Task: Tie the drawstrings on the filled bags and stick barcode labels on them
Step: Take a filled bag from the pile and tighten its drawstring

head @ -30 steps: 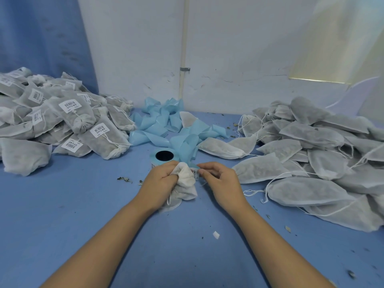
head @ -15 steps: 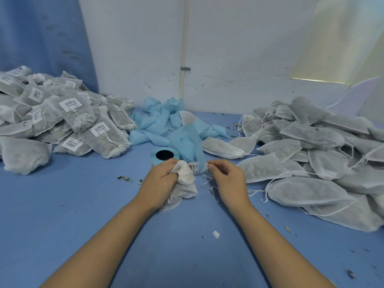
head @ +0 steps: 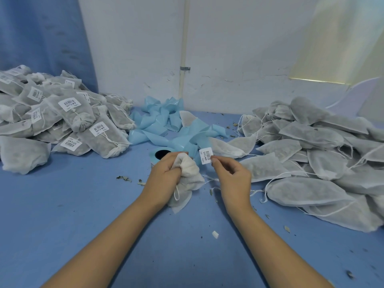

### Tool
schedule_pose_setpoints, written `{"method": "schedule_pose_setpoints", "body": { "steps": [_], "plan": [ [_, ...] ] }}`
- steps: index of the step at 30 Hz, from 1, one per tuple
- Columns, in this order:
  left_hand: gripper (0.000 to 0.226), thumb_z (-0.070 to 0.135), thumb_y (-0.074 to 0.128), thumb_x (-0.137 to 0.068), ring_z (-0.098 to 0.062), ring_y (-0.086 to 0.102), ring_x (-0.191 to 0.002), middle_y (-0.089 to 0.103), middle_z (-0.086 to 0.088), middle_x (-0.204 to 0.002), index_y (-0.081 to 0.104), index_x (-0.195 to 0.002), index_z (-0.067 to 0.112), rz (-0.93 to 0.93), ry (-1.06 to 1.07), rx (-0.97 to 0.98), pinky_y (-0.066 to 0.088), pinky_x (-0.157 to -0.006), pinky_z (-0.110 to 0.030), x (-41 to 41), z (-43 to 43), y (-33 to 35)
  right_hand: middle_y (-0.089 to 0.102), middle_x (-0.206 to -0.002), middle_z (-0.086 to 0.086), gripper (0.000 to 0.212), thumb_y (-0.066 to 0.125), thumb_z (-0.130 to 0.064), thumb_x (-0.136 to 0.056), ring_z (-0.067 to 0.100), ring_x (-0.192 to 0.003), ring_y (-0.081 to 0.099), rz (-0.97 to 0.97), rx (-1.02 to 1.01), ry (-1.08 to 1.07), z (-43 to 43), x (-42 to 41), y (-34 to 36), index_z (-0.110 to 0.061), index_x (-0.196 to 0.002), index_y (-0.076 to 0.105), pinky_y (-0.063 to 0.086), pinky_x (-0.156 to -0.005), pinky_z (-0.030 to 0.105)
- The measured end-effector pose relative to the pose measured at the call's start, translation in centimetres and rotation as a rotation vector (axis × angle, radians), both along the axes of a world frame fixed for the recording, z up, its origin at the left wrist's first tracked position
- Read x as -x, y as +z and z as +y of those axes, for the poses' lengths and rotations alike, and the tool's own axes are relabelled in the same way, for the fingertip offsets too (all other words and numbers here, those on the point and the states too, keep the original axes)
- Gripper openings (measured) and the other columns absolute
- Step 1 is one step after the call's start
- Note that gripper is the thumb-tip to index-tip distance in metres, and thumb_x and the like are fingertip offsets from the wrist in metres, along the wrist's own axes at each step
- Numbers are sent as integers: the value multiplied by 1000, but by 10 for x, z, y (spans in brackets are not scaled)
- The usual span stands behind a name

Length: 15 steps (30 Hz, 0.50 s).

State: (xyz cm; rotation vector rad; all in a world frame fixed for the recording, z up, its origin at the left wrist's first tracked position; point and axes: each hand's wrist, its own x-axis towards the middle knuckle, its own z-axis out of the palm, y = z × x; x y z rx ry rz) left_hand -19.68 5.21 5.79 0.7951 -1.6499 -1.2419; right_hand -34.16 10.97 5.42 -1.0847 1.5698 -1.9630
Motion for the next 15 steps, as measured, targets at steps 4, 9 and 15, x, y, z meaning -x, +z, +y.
{"method": "schedule_pose_setpoints", "body": {
  "steps": [4, 9, 15],
  "plan": [
    [8, 5, 45, -57, -10, 44, -61, 49, 9, -58, 44, -63, 10, 156, 101, -210, 35, -57, -23, 3, -2, 5, 70, -78, -4, 21, 67, -2, -86, 1, -69, 61, -89, -14, 27, -2, -6, 0, -16, -102, 69, 47, -66, 9],
    [33, -14, 51, -78, -24, 65, -89, 70, -3, -89, 64, -87, 14, 424, 124, -398, 49, -85, -38, 4, -8, 10, 73, -91, -1, 20, 63, -4, -88, 8, -82, 65, -172, -131, 26, -4, -7, -1, -15, -103, 71, 50, -79, 19],
    [31, -12, 60, -81, -24, 65, -104, 69, -7, -105, 61, -100, 13, 556, 131, -361, 49, -95, -39, 8, -1, 18, 72, -79, -7, 8, 70, -12, -86, 2, -70, 67, -436, -67, 3, 0, -9, 11, -18, -91, 69, 48, -59, 11]
  ]
}}
